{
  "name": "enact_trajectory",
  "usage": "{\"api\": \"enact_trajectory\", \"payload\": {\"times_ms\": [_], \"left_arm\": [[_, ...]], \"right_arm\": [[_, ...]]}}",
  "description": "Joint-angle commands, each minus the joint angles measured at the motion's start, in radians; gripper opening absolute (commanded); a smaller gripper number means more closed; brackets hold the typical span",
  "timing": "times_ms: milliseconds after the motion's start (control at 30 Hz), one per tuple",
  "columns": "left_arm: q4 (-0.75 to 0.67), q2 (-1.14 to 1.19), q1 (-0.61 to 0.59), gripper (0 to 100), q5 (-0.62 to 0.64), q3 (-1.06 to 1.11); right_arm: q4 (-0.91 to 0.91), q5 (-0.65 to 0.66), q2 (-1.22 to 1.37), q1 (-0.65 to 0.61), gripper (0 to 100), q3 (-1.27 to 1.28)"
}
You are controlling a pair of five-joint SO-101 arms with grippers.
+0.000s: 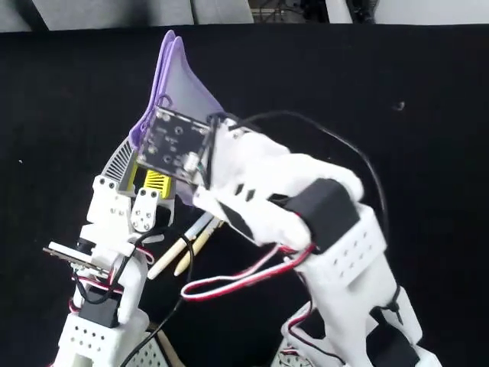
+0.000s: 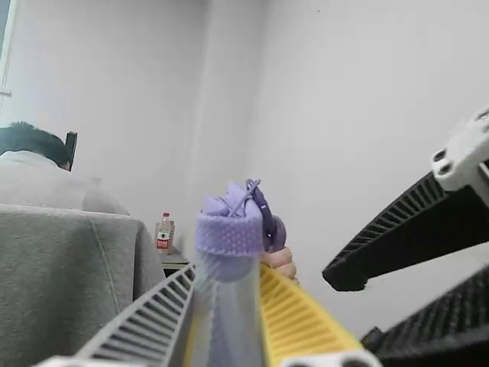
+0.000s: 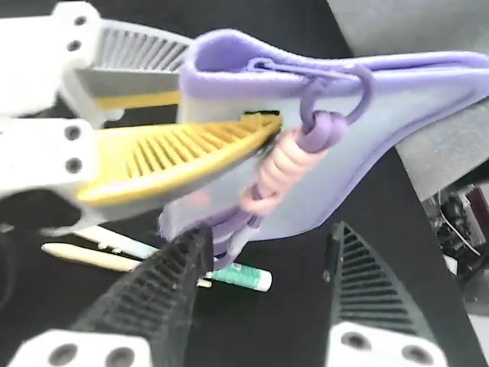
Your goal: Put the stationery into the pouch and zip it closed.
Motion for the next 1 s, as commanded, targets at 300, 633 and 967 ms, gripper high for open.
{"api": "enact_trajectory", "payload": {"times_ms": [300,633,967], "left_arm": [[-0.023,-0.009,-0.004,3,0.011,-0.03],[-0.023,-0.009,-0.013,3,0.012,-0.016],[-0.026,-0.012,0.022,3,0.005,-0.025]], "right_arm": [[-0.224,-0.077,-0.022,-0.043,24.7,0.061],[-0.272,-0.068,-0.021,-0.058,17.8,0.11],[-0.358,-0.032,-0.027,-0.052,16.6,0.171]]}}
